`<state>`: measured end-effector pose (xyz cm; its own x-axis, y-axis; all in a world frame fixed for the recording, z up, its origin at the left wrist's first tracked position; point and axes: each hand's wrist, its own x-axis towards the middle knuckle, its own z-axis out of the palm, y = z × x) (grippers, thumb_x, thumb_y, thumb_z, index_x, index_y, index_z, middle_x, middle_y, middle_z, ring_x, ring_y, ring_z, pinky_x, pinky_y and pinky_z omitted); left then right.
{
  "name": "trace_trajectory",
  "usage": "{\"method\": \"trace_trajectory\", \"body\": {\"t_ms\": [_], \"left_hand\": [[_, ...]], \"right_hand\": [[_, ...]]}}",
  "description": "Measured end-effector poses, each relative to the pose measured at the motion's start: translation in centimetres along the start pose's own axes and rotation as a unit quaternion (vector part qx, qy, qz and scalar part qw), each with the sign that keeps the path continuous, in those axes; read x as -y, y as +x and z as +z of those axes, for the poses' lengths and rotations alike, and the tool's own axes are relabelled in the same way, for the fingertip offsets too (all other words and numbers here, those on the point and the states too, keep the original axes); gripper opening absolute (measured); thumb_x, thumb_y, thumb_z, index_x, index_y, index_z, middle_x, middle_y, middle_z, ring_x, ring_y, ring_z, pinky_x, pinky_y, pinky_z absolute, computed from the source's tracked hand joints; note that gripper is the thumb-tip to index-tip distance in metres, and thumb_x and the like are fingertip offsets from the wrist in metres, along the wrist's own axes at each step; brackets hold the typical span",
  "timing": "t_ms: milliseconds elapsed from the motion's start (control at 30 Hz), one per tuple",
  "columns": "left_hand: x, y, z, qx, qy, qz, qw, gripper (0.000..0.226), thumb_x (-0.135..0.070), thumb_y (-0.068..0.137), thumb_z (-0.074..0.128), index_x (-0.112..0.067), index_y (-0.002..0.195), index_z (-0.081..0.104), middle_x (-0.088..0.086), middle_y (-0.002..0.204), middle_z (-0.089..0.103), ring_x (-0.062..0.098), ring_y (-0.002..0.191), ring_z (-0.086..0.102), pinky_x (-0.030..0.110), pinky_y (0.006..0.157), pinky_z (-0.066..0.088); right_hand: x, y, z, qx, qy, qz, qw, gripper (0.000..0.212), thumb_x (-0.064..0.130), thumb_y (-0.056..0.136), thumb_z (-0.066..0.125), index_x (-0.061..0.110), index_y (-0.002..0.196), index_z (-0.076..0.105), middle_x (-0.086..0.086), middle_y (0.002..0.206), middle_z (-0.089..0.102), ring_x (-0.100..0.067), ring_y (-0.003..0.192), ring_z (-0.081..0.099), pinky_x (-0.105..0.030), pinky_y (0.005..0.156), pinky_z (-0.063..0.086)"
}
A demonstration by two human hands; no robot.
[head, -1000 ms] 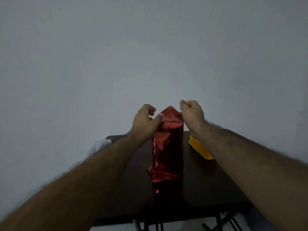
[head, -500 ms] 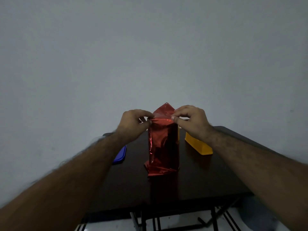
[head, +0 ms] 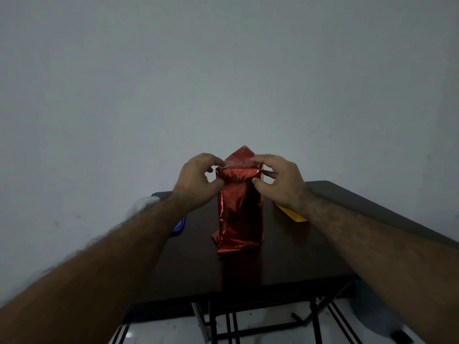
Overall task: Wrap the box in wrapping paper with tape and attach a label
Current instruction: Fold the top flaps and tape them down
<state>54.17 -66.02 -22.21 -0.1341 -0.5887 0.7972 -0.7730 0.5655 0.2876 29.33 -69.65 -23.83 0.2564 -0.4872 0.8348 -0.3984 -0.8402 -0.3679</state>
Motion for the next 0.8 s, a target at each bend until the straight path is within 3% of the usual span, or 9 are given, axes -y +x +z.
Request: {"method": "trace_trajectory", "body": {"t_ms": [67,200,300,400,500,600,667,733,800], "left_hand": [[-0.7,-0.5,0.3,-0.03,-0.002,0.025,0.999,0.034,-0.011,0.078,0.076,-0.018,0.112,0.076,-0.009,0.11,0.066,0.001,0.091,0.057,0.011,0.076,0.043],[-2.7,-1.9,1.3,-0.067,0.03,0.082,0.994,0.025,-0.015,0.083,0.076,-0.016,0.108,0.074,-0.002,0.107,0.067,0.016,0.097,0.061,0.03,0.081,0.052],[-5.5,-3.8,3.0,-0.049,0.034,0.138,0.989,0.018,-0.018,0.087,0.076,-0.015,0.105,0.076,-0.002,0.101,0.07,0.015,0.097,0.062,0.027,0.082,0.048],[-7.9,-5.3,6.0,-0.007,-0.021,0.122,0.992,0.013,-0.019,0.09,0.073,-0.017,0.102,0.077,-0.006,0.094,0.07,0.009,0.088,0.063,0.026,0.076,0.051],[-9.8,-5.5,9.5,0.025,-0.124,0.024,0.992,0.009,-0.021,0.091,0.073,-0.018,0.097,0.079,-0.009,0.083,0.072,0.007,0.075,0.068,0.029,0.068,0.056],[-10.9,-3.6,13.6,0.052,-0.192,-0.116,0.973,0.008,-0.023,0.09,0.073,-0.018,0.087,0.079,-0.008,0.07,0.072,0.005,0.066,0.068,0.028,0.065,0.057],[-11.0,-1.6,16.3,0.072,-0.237,-0.208,0.946,0.012,-0.028,0.085,0.071,-0.022,0.078,0.078,-0.004,0.067,0.072,0.016,0.069,0.073,0.037,0.07,0.064],[-10.8,0.7,18.8,0.075,-0.289,-0.288,0.91,0.015,-0.026,0.081,0.067,-0.022,0.069,0.076,0.002,0.065,0.072,0.025,0.067,0.072,0.05,0.074,0.065],[-10.0,2.8,20.8,0.067,-0.298,-0.362,0.881,0.017,-0.015,0.086,0.066,-0.014,0.07,0.073,0.009,0.067,0.068,0.026,0.065,0.067,0.054,0.074,0.065]], "right_hand": [[0.1,-0.6,-0.1,-0.01,0.0,0.014,1.0,0.055,0.007,0.082,0.082,0.018,0.134,0.069,0.016,0.13,0.064,0.001,0.127,0.058,-0.022,0.099,0.054],[-1.1,-2.0,-1.1,-0.02,-0.024,0.037,0.999,0.058,0.011,0.084,0.082,0.016,0.138,0.064,0.013,0.131,0.06,-0.011,0.125,0.058,-0.031,0.098,0.055],[-3.9,-4.2,-2.5,-0.03,-0.071,0.09,0.993,0.055,0.019,0.085,0.081,0.017,0.137,0.064,0.006,0.133,0.062,-0.014,0.122,0.062,-0.038,0.101,0.057],[-7.4,-6.8,-4.2,-0.056,-0.116,0.164,0.978,0.057,0.022,0.084,0.085,0.016,0.135,0.063,-0.001,0.133,0.064,-0.019,0.119,0.064,-0.043,0.099,0.057],[-10.8,-8.8,-5.1,-0.067,-0.142,0.252,0.955,0.068,0.025,0.079,0.091,0.011,0.137,0.06,-0.006,0.131,0.066,-0.025,0.119,0.064,-0.043,0.097,0.056],[-13.3,-9.9,-5.1,-0.04,-0.092,0.369,0.924,0.087,0.035,0.078,0.093,0.009,0.149,0.051,-0.011,0.143,0.062,-0.028,0.127,0.062,-0.039,0.101,0.054],[-14.6,-10.0,-4.7,-0.019,-0.068,0.398,0.915,0.096,0.047,0.077,0.091,0.012,0.155,0.048,-0.01,0.148,0.06,-0.027,0.13,0.06,-0.042,0.105,0.053],[-15.7,-9.7,-4.3,0.013,-0.068,0.394,0.917,0.087,0.057,0.077,0.087,0.019,0.148,0.056,-0.004,0.141,0.066,-0.023,0.123,0.065,-0.044,0.102,0.055],[-15.9,-9.1,-4.0,0.042,-0.082,0.384,0.919,0.064,0.057,0.082,0.083,0.025,0.135,0.067,0.001,0.125,0.074,-0.02,0.112,0.069,-0.043,0.095,0.058]]}}
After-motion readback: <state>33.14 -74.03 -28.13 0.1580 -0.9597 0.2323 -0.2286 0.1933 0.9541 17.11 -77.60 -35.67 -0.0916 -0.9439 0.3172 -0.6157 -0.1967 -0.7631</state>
